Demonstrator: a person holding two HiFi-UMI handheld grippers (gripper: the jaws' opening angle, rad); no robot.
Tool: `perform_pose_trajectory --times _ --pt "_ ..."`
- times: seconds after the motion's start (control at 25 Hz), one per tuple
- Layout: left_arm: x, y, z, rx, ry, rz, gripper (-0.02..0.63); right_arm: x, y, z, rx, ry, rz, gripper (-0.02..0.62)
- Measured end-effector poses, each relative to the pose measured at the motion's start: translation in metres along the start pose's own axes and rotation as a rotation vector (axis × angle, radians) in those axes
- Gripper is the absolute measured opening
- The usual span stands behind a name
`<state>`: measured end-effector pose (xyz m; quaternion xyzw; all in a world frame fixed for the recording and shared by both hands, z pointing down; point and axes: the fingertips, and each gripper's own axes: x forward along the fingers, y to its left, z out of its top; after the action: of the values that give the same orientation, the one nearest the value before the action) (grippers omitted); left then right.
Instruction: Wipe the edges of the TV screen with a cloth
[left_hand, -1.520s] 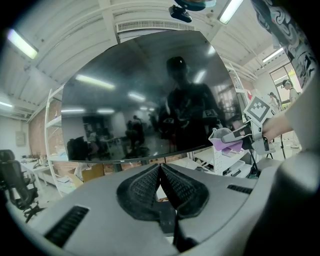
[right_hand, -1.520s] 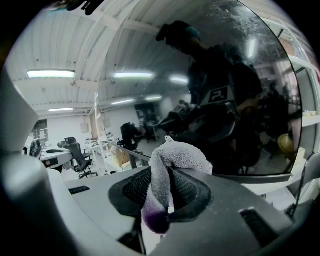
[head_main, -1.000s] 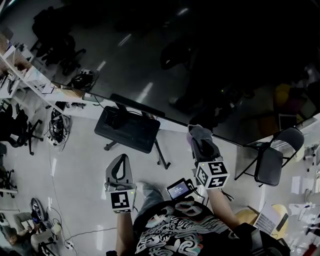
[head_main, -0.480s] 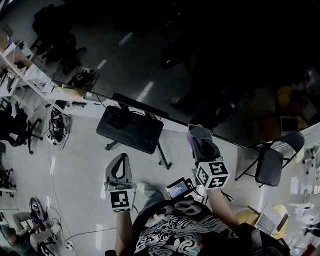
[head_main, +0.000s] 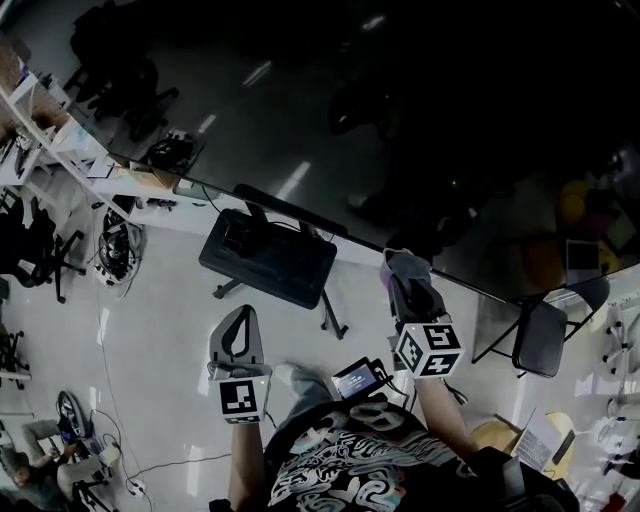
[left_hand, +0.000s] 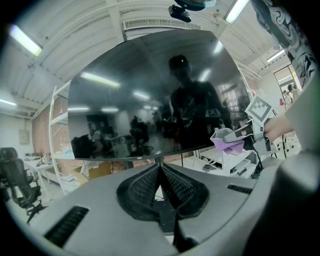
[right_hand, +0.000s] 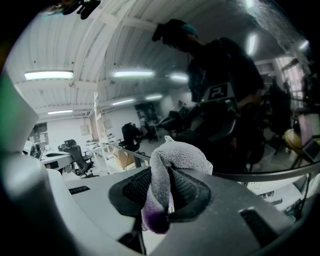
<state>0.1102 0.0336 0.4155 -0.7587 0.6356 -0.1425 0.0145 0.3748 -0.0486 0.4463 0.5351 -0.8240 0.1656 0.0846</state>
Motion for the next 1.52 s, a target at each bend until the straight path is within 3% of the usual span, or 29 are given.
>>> perform_pose_trajectory --times 1.52 --pt "0.039 0.108 -0.039 -0.058 0.012 -0.022 0.017 0.073 0.069 0.003 -0.005 0.021 -0.055 0.109"
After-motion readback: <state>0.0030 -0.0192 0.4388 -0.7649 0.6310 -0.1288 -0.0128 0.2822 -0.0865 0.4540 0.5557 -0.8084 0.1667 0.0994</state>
